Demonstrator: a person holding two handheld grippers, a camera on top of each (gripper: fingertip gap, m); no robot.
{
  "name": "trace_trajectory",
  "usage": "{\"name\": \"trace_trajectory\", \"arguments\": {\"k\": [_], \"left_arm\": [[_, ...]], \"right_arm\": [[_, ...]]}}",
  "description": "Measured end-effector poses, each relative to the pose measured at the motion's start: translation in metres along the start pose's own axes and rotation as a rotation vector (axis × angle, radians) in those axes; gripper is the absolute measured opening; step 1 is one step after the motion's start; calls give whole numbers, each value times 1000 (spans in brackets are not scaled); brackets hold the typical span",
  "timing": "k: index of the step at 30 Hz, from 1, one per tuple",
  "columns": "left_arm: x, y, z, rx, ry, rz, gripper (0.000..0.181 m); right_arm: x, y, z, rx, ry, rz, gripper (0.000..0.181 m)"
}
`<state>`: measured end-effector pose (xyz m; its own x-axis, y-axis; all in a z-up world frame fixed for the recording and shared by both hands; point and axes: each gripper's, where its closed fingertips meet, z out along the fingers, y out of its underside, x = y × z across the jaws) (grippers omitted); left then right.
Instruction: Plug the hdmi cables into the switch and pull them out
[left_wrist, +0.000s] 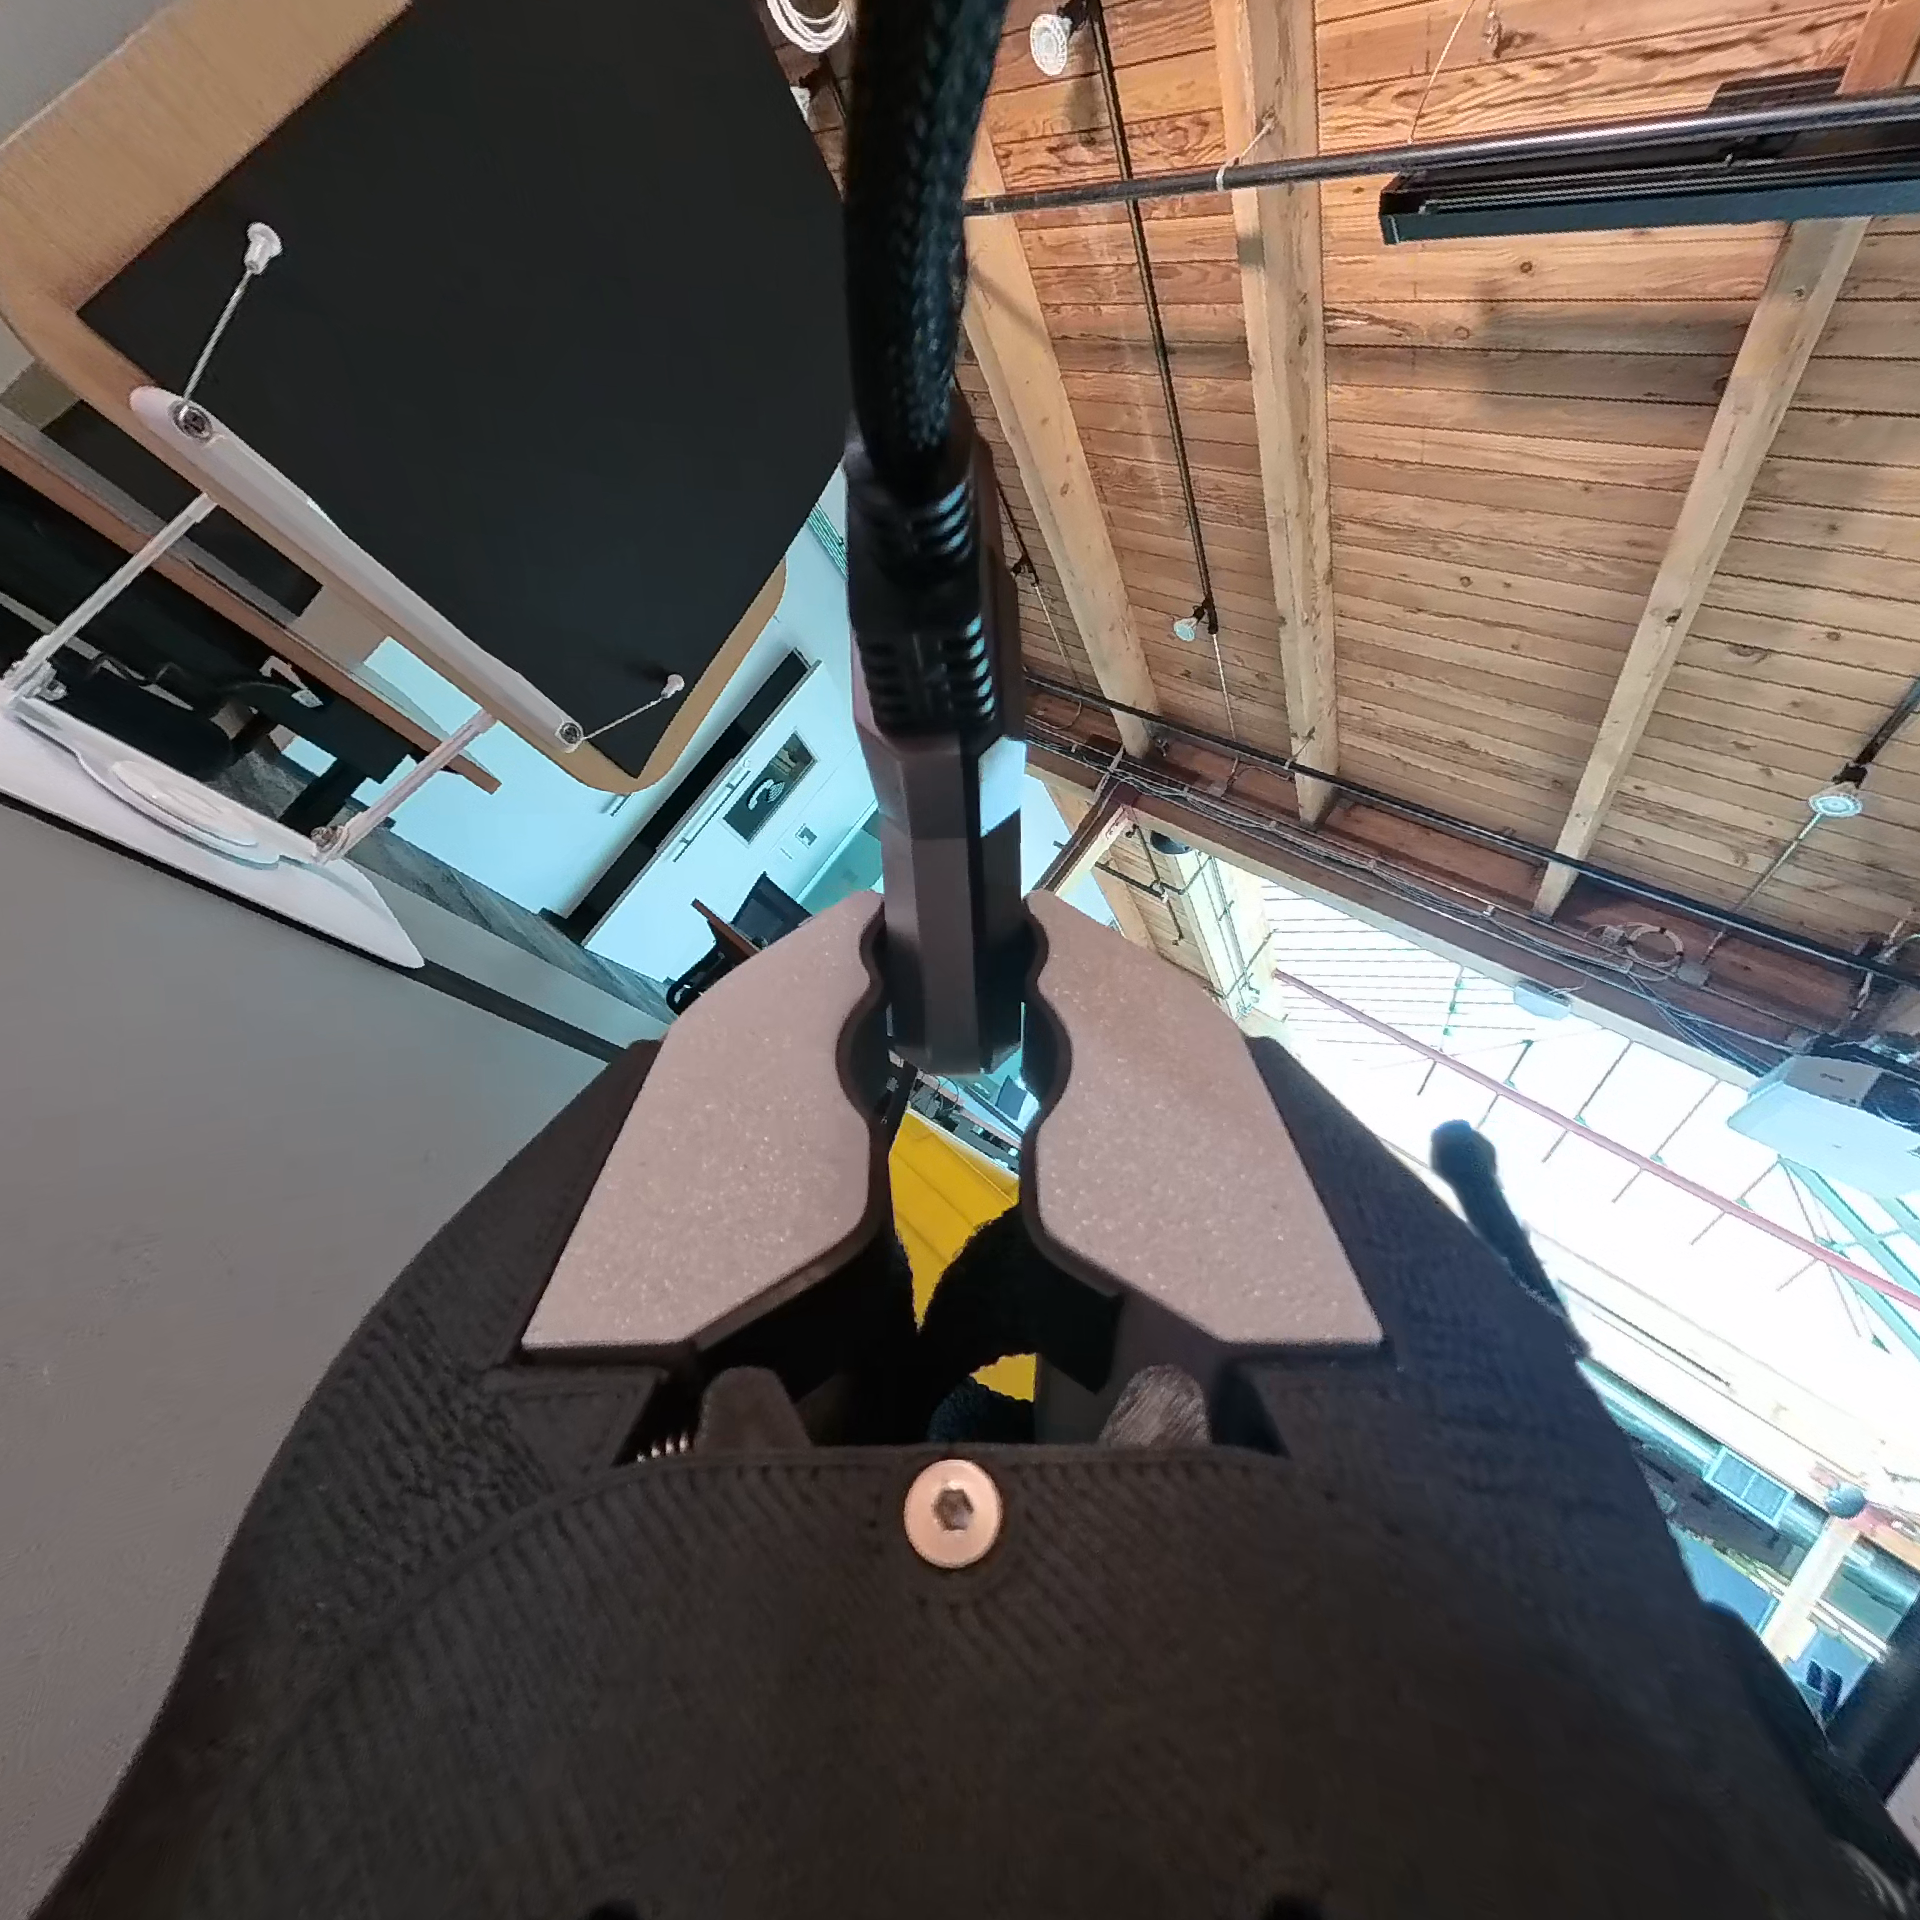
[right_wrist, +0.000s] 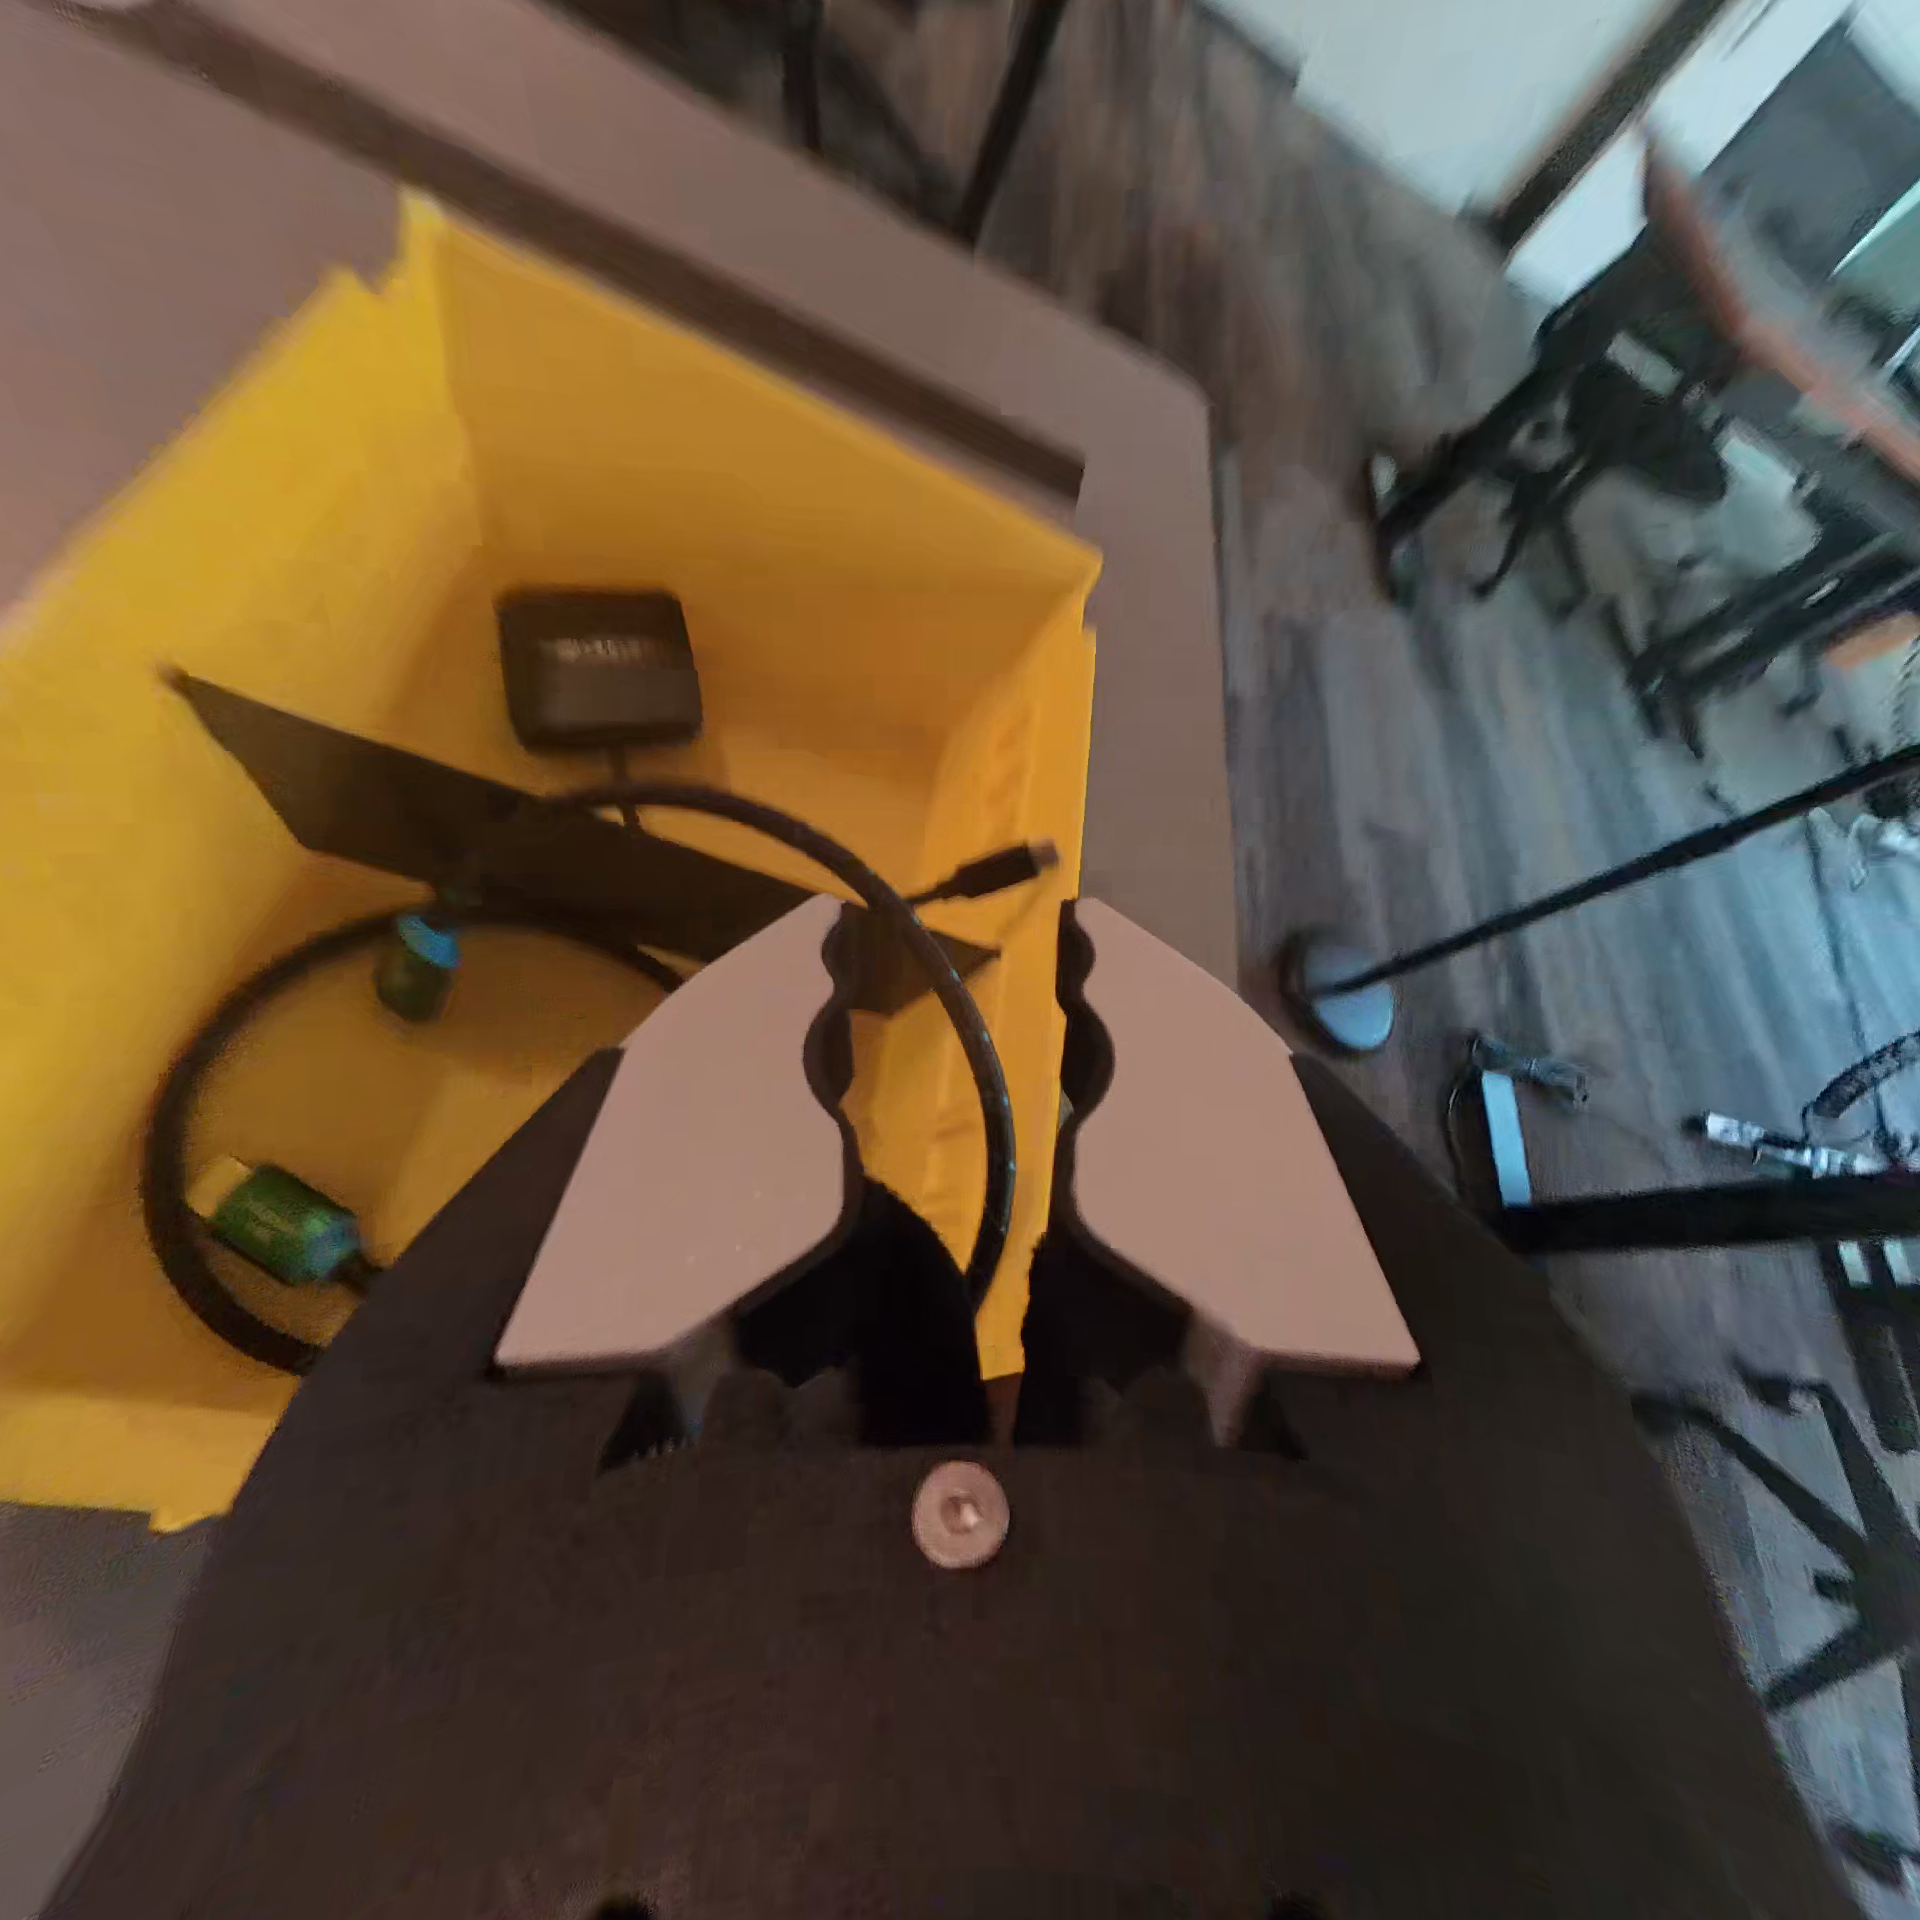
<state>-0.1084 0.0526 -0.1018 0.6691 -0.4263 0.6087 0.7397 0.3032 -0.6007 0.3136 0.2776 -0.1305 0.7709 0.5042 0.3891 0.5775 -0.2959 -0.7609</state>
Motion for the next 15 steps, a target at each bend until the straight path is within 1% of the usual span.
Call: {"name": "trace_trajectory", "arguments": {"k": [2,3,4,5,6,8,12,13,15], "left_arm": [[0,0,0,1,-1,3,20],[0,0,0,1,-1,2,20],[0,0,0,1,-2,2,20],[0,0,0,1,-2,2,20],[0,0,0,2,-2,3,20],[0,0,0,2,-2,3,20],[0,0,0,1,-1,2,20],[0,0,0,1,-1,3,20],[0,0,0,0,-1,4,20]], "right_arm": [[-1,15,14,-60,-28,-25,37],[-3,22,18,-84,-31,-44,30],[-5,28,21,-117,-33,-72,17],[-6,32,22,-134,-12,-117,11],[-7,33,23,-138,7,-182,10],[-12,38,25,-195,25,-350,9],[-26,58,39,-350,36,-791,8],[-30,60,43,-362,27,-844,8],[-41,66,51,-370,-21,-869,8]]}}
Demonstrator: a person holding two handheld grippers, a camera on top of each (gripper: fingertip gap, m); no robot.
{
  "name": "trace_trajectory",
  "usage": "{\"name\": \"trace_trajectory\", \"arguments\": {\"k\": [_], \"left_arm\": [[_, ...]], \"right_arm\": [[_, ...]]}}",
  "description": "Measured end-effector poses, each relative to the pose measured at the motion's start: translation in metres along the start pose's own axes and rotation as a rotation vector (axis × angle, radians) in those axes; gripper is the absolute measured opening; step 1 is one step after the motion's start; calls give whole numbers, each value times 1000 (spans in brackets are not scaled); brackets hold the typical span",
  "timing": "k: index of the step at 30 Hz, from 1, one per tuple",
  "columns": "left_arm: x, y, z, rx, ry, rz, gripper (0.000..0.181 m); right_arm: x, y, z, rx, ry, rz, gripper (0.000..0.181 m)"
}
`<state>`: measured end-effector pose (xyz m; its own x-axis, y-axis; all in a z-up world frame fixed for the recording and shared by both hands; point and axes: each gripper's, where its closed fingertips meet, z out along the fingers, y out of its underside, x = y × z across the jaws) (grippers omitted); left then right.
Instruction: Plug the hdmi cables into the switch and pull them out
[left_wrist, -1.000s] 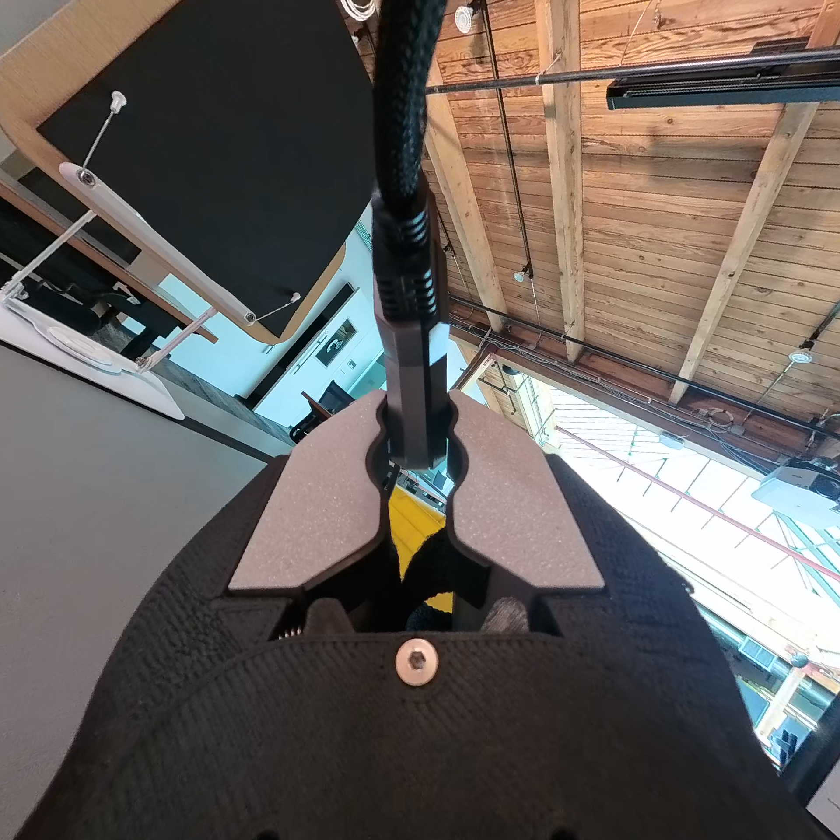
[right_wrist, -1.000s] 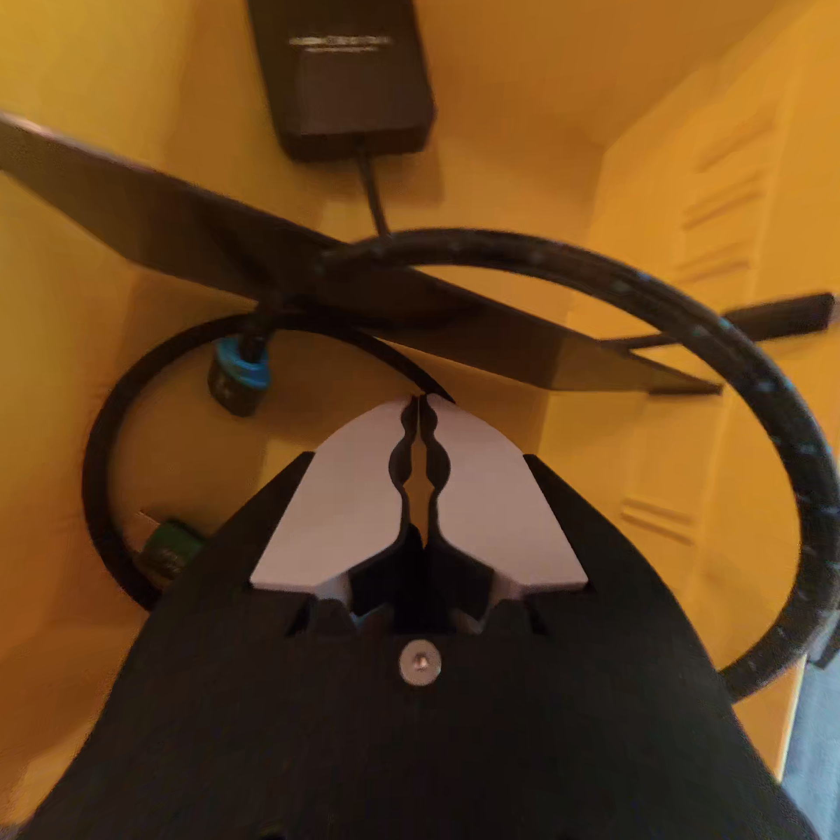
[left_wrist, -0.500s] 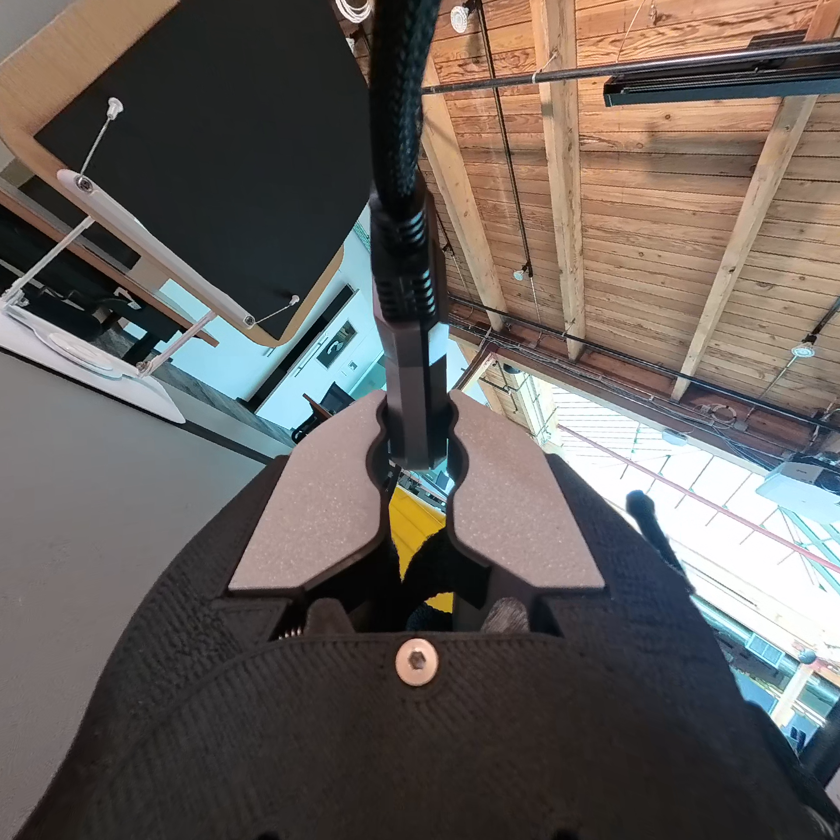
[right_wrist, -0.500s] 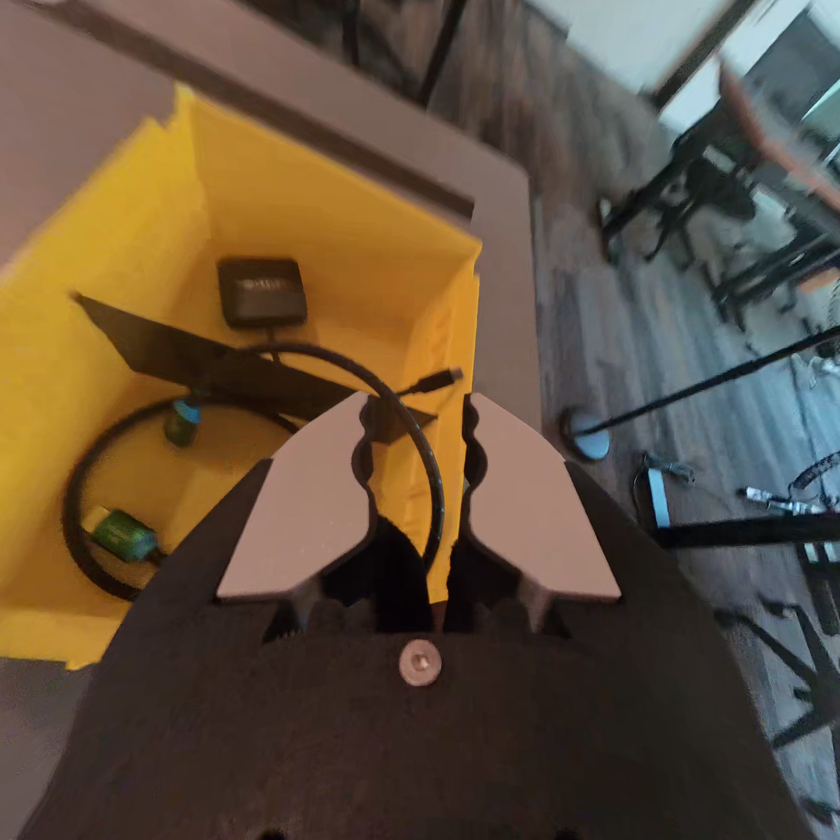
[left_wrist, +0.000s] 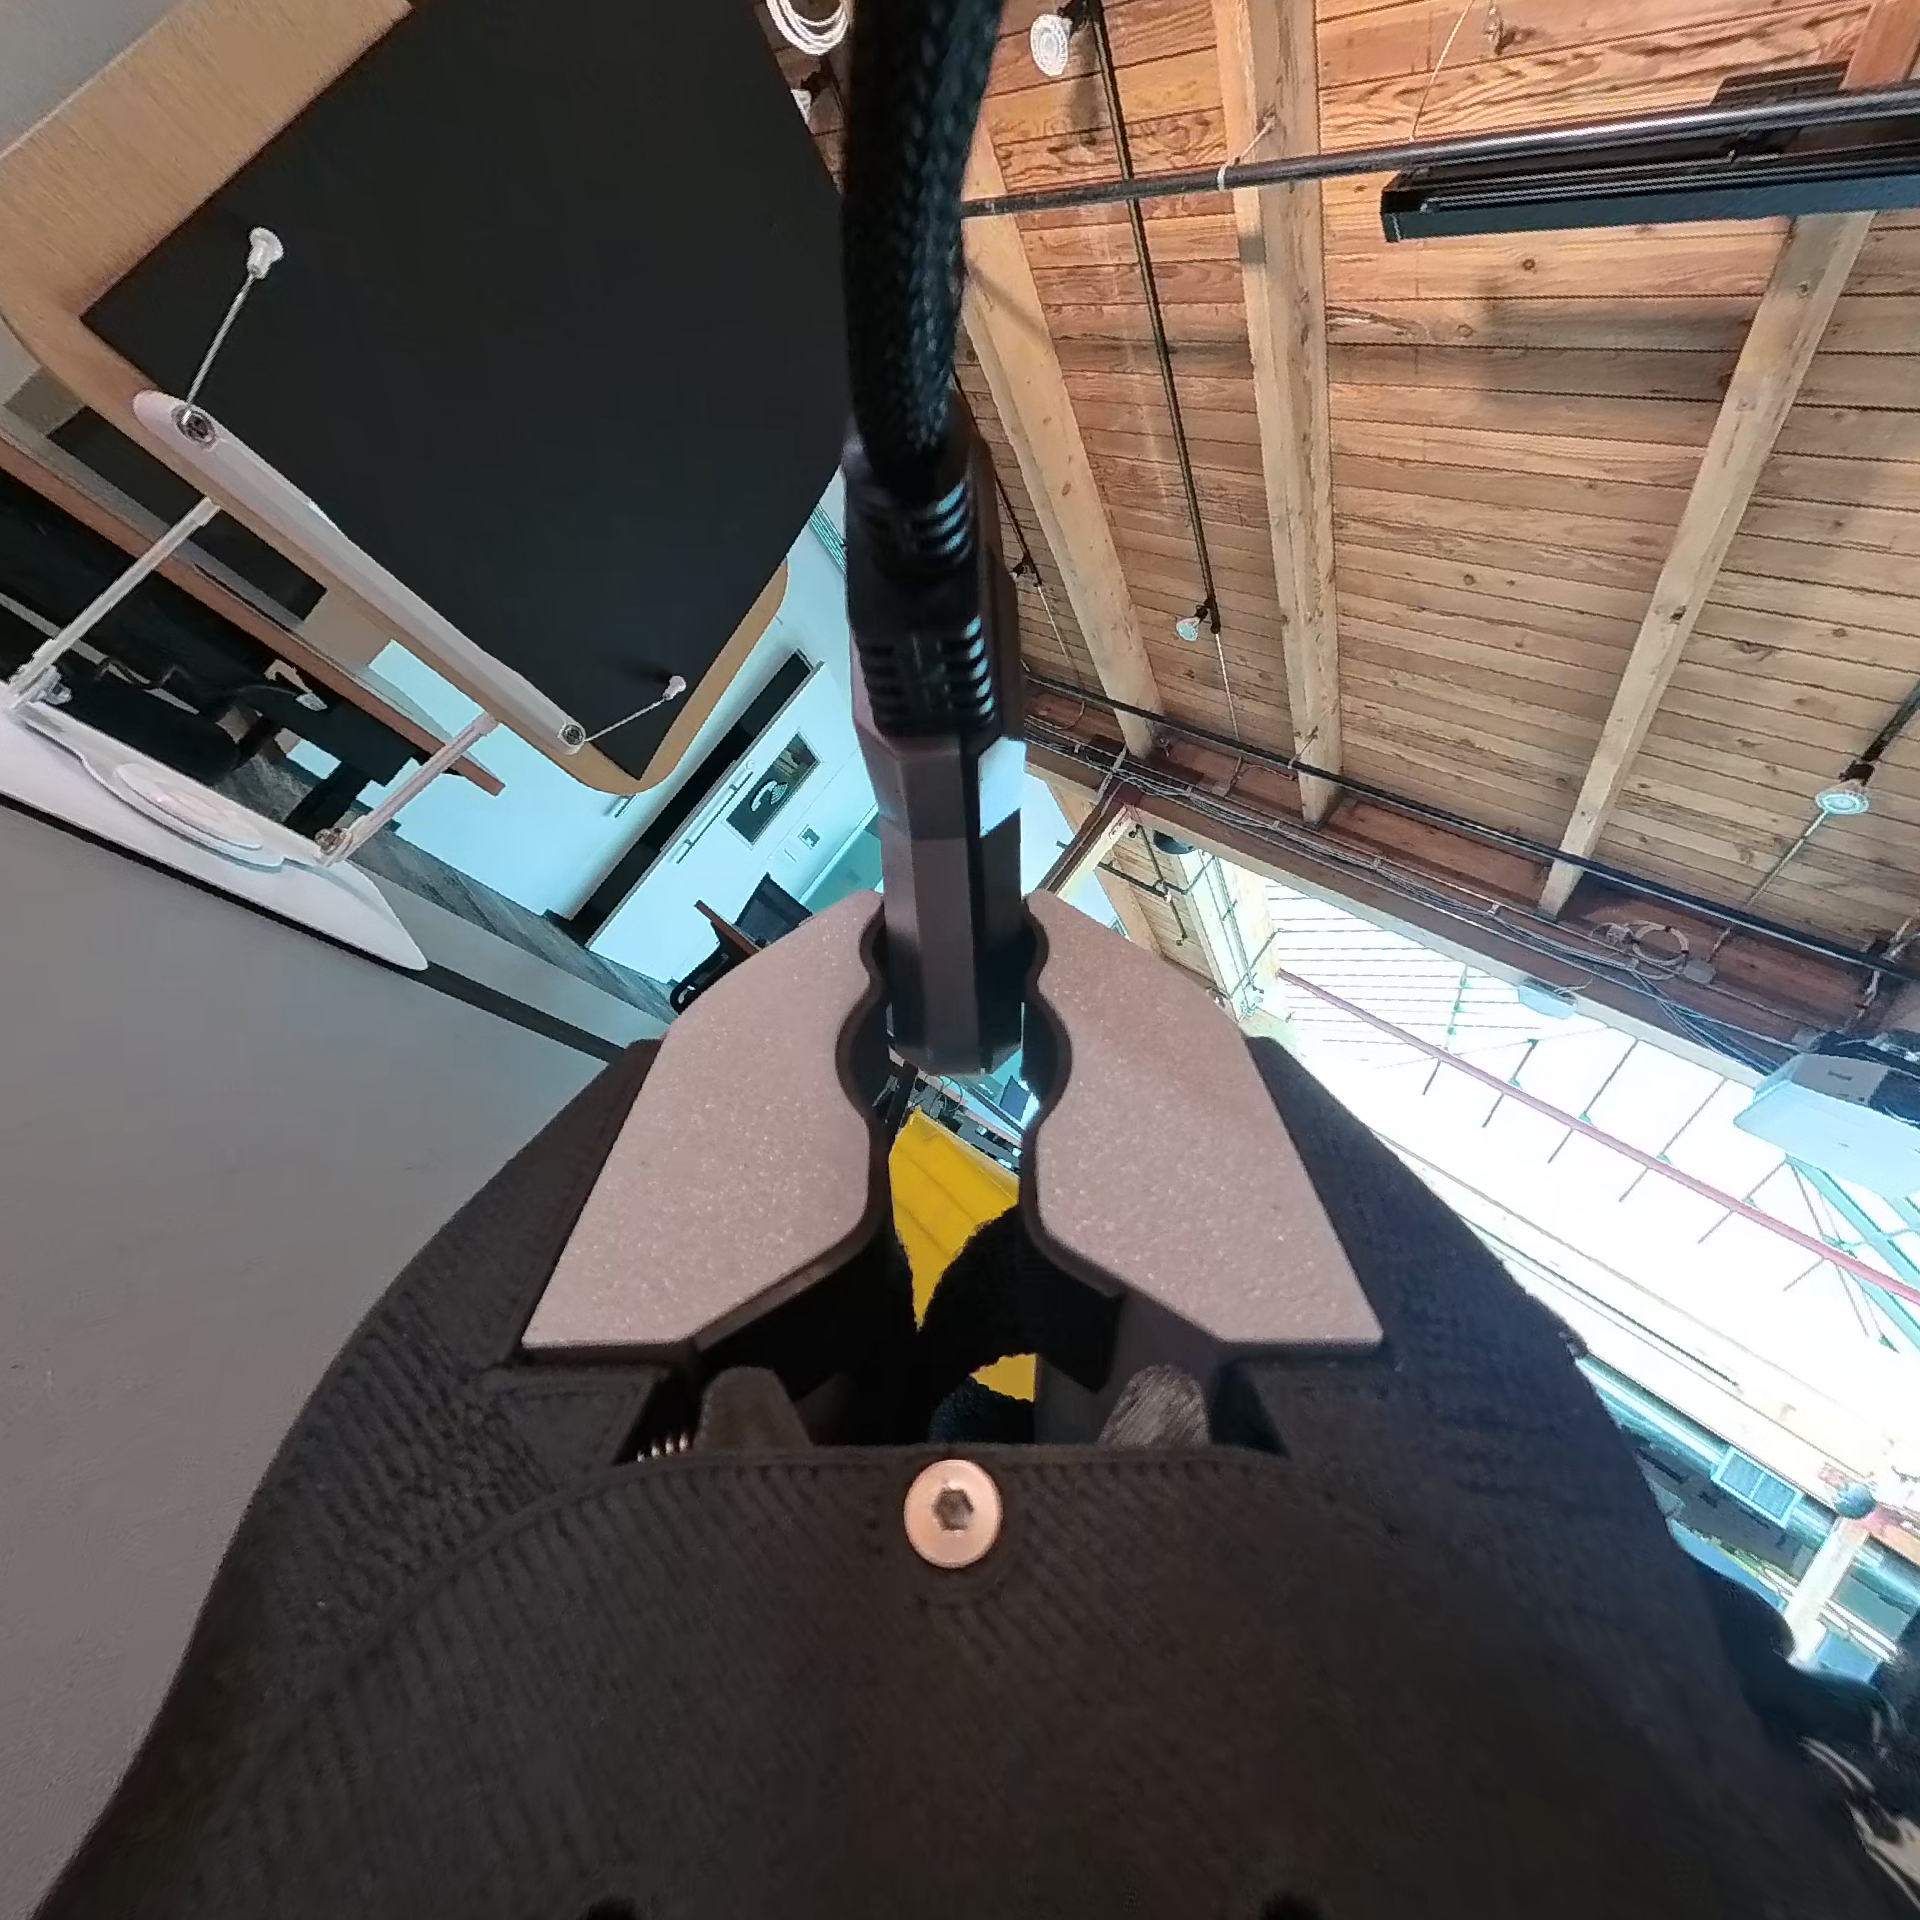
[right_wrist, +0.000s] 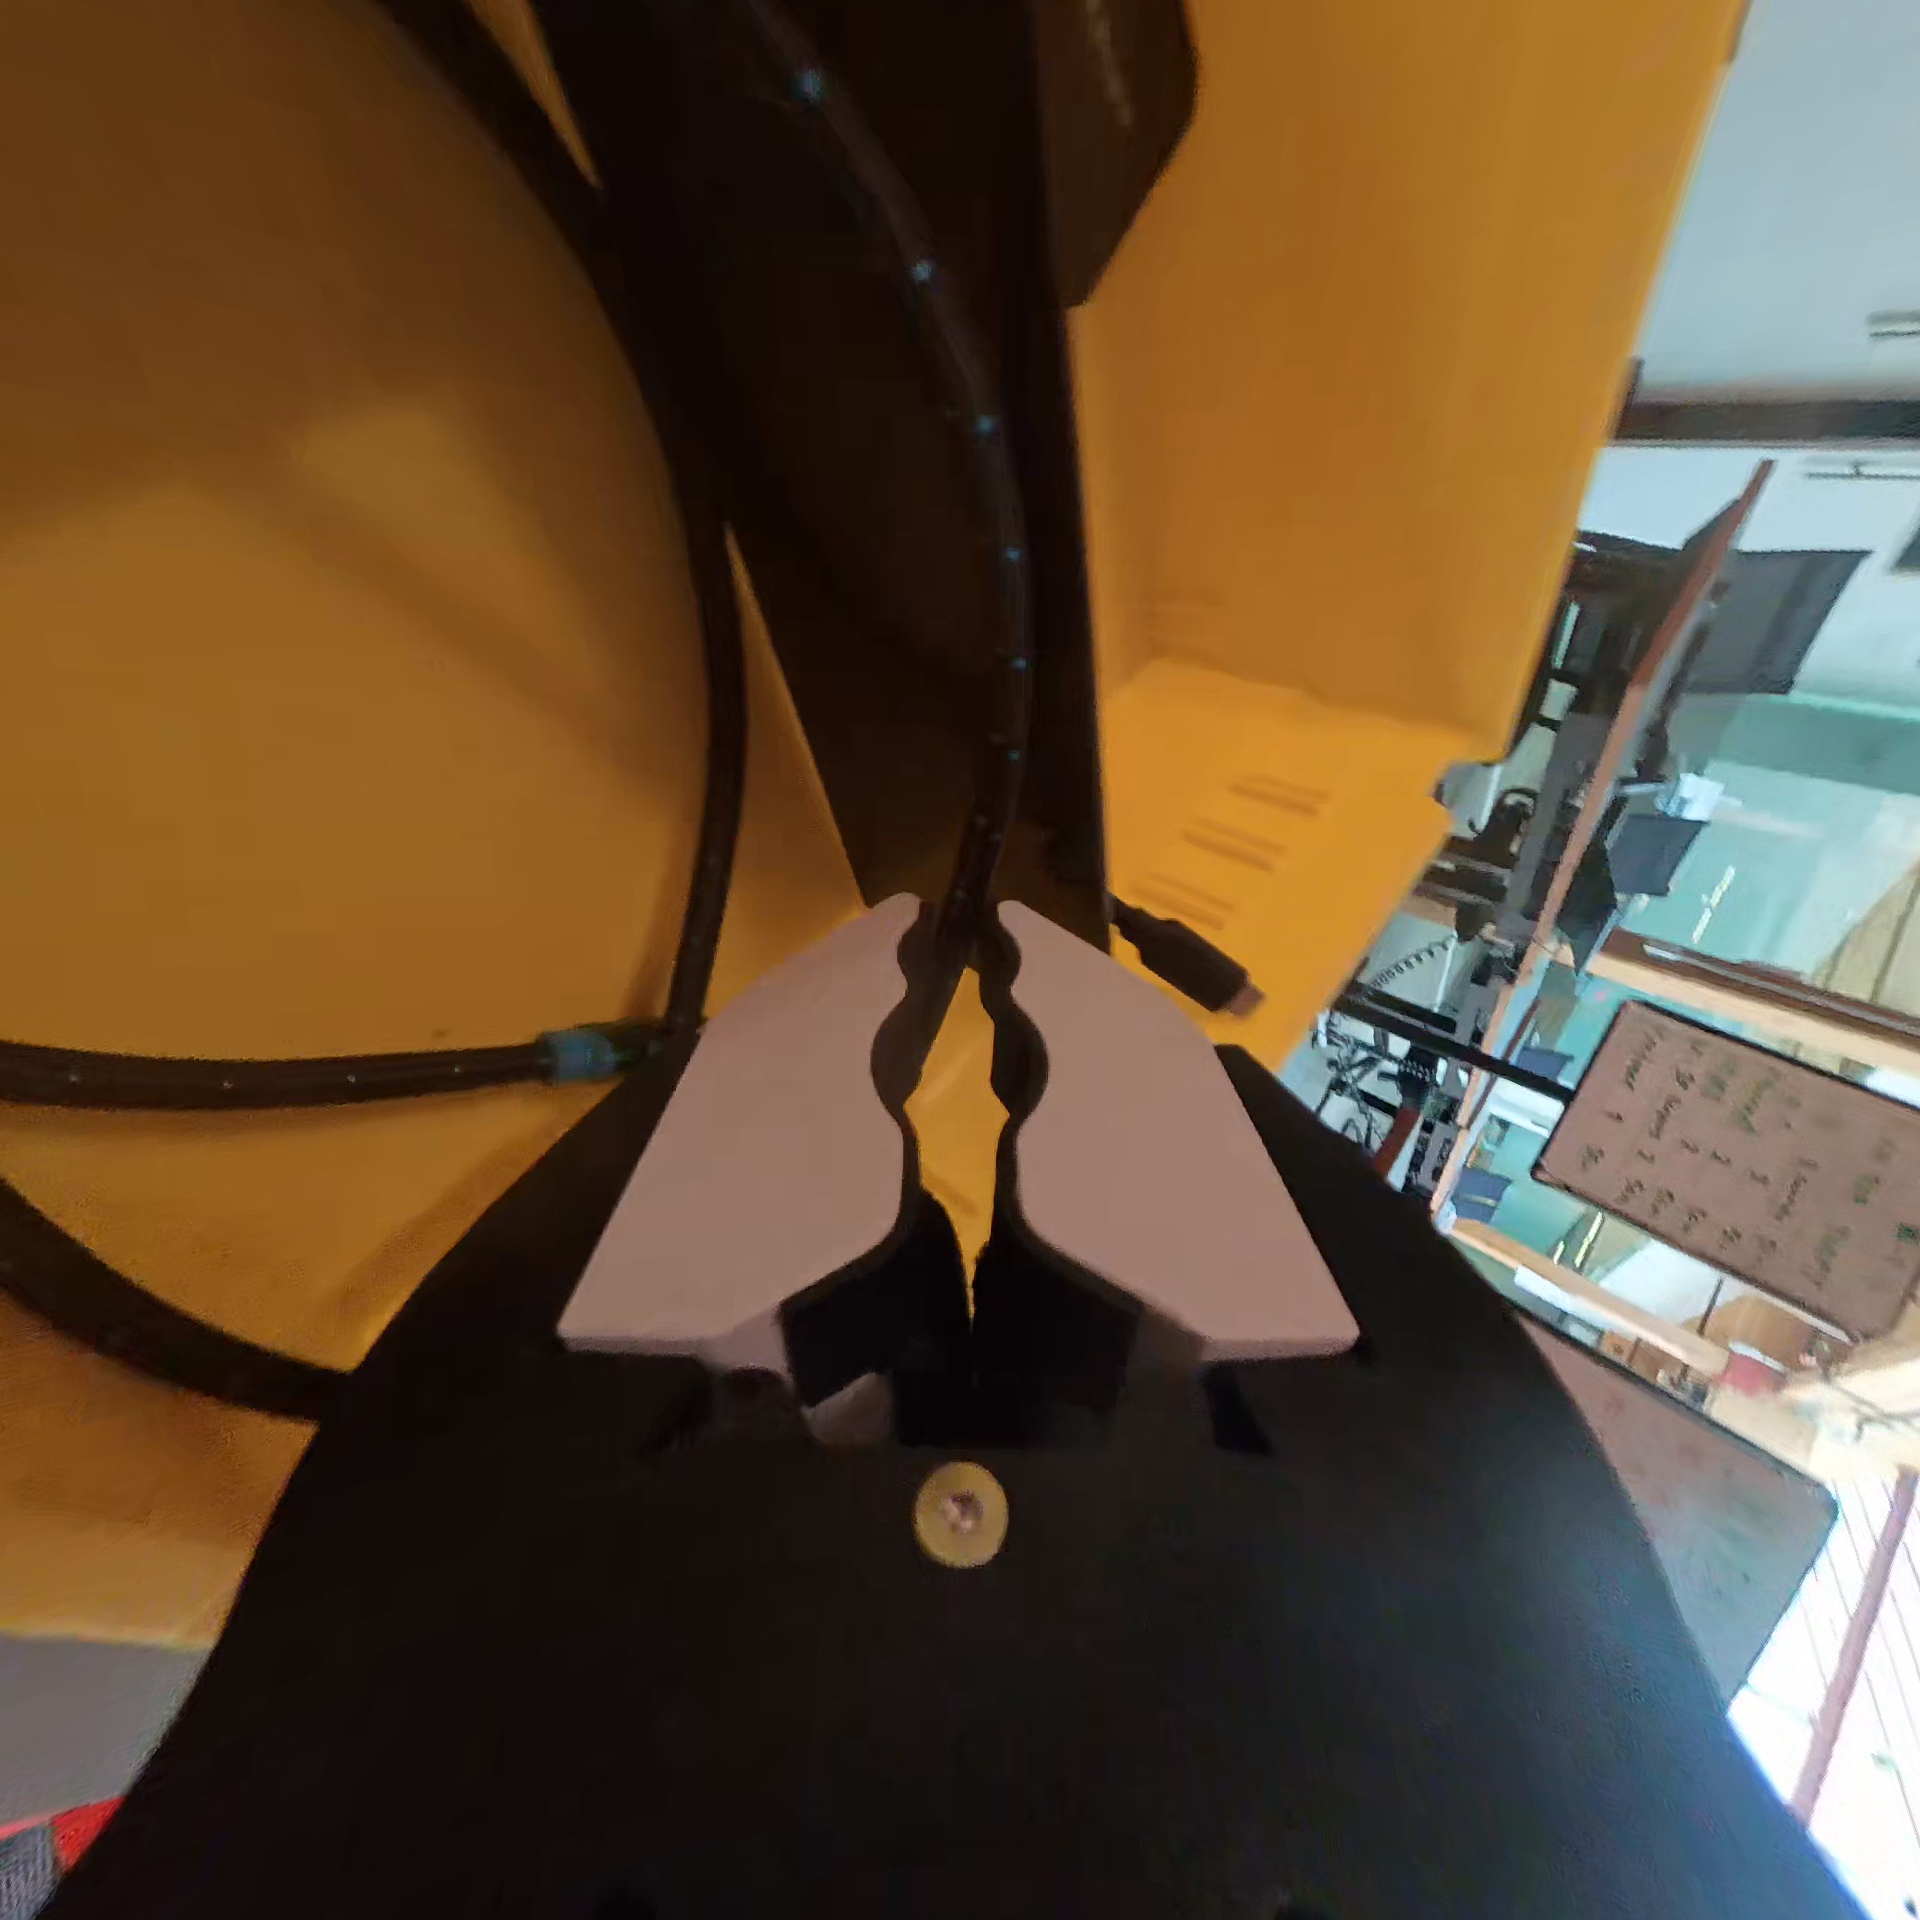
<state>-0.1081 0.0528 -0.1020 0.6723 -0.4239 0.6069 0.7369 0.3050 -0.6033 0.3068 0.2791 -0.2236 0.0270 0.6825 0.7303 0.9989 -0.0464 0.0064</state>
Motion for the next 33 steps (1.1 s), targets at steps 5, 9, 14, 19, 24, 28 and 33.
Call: {"name": "trace_trajectory", "arguments": {"k": [5,9,14,19,24,28,33], "left_arm": [[1,1,0,-4,4,0,20],[2,2,0,-8,11,2,20],[3,3,1,-12,17,1,20],[6,5,2,-24,31,3,20],[6,5,3,-30,39,-12,20],[11,7,4,-37,76,-32,20],[28,4,2,-16,186,-57,20]], "right_arm": [[-29,10,10,-97,-197,-126,10],[-34,12,16,-137,-291,-168,10],[-26,12,25,-128,-273,-177,10],[0,4,39,-86,-102,-138,20],[61,-18,-13,161,124,153,34],[109,-78,-147,930,369,663,34],[46,-157,-291,1994,-81,1079,37]]}}
